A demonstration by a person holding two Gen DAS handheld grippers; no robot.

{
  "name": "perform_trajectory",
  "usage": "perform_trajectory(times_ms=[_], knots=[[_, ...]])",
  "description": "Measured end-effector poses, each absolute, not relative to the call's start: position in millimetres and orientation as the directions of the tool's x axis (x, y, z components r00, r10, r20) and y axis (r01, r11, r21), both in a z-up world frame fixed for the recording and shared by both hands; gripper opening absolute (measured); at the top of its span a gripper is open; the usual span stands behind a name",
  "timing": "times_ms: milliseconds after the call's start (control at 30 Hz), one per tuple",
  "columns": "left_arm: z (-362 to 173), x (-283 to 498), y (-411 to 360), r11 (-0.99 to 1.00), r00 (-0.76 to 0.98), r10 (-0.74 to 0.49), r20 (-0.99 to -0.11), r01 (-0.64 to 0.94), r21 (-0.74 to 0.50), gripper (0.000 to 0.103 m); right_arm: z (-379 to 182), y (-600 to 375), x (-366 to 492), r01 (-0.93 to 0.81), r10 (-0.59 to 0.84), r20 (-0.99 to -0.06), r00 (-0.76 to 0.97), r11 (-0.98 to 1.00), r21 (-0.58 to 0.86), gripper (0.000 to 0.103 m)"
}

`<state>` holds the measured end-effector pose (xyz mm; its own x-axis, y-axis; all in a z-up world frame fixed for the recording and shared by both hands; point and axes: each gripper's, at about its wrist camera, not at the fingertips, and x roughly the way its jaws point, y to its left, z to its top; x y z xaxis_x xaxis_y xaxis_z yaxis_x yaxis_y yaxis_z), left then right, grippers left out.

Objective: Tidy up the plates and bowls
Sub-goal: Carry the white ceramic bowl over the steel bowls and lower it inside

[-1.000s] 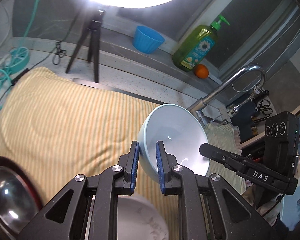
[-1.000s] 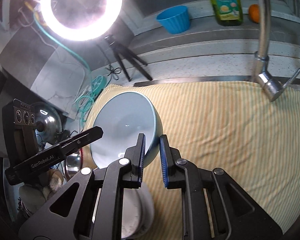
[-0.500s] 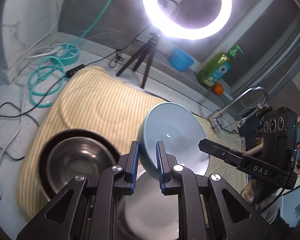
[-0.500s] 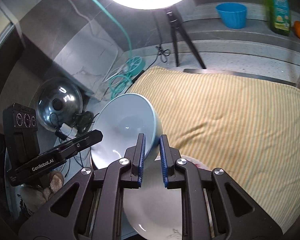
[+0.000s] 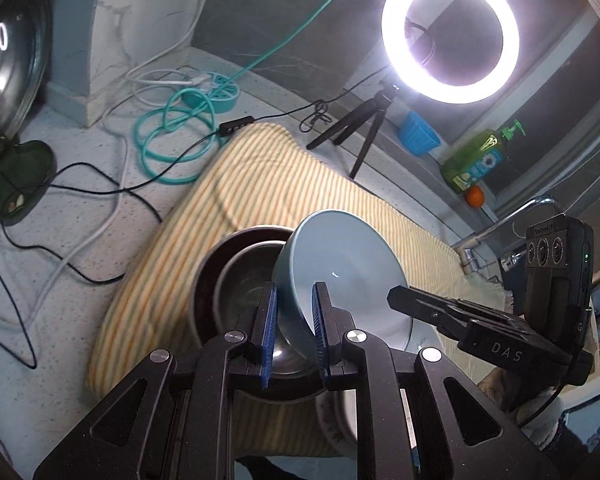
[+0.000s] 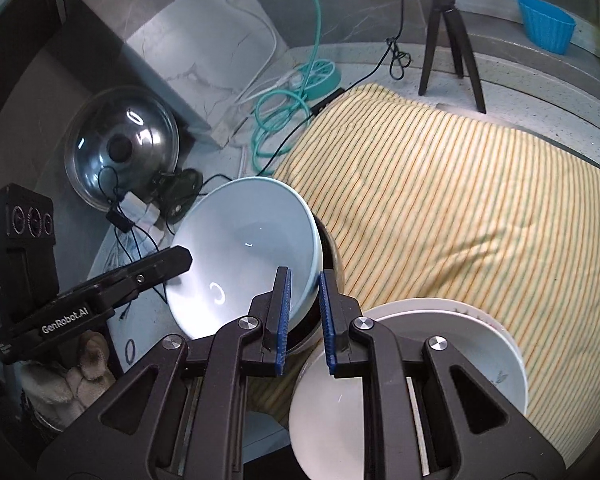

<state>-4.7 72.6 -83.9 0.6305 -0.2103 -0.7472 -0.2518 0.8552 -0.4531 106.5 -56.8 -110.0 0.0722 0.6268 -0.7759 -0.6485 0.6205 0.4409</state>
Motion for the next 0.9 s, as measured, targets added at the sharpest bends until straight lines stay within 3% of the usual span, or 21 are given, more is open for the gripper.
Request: perform_trajectory(times_ms=[900], knots=[[-118.6, -9.0, 90.2, 0.854, 0.58, -0.208, -0.787, -0.284, -0.435, 0.015, -133.2, -24.6, 103.6, -0.686, 0.56, -0.826, 0.058, 0.623, 0.375, 0.017]])
